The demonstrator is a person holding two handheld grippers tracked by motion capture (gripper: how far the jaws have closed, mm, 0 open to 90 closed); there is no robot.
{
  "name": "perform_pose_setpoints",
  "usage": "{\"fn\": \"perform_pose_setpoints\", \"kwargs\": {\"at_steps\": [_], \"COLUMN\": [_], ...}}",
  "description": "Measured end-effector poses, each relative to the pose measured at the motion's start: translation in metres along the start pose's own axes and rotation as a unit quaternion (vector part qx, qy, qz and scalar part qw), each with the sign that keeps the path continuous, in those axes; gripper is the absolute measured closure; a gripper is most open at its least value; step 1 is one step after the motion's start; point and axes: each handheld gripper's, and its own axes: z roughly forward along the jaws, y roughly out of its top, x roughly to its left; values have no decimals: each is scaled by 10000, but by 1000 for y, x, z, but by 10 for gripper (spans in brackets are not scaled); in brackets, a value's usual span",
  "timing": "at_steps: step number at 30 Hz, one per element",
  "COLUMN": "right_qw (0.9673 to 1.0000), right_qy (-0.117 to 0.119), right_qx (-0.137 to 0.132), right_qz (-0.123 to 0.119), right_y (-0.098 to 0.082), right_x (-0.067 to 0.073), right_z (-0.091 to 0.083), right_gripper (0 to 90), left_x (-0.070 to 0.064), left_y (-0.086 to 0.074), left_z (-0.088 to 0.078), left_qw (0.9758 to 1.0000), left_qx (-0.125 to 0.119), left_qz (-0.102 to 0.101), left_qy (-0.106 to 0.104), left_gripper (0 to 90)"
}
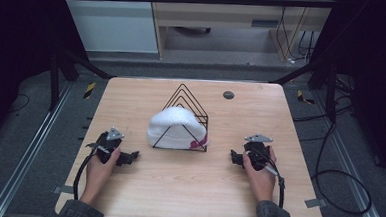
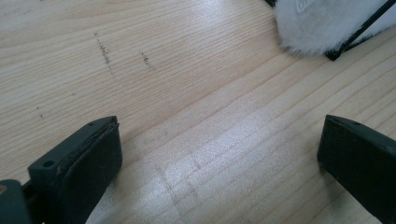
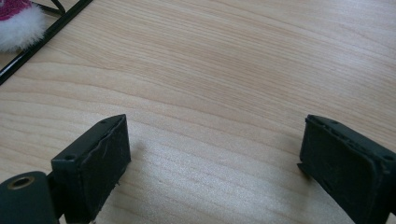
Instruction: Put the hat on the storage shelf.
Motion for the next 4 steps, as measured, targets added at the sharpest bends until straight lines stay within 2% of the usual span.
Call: {"fn": "perform_pose_setpoints", "kwargs": {"at_steps": [4], "right_qw": [9999], "right_qy": [-109], "right_qx": [-4], "right_qz": [59], "right_y": [0], "right_x": [2], "right_z": [0], "right_gripper": [88], "left_x": [0], "left_y": [0], "left_z": [0], "left_qw": [10000], "left_qx": [1], "left_qz": [-2], "left_qy": [-4], "left_gripper": [0]}}
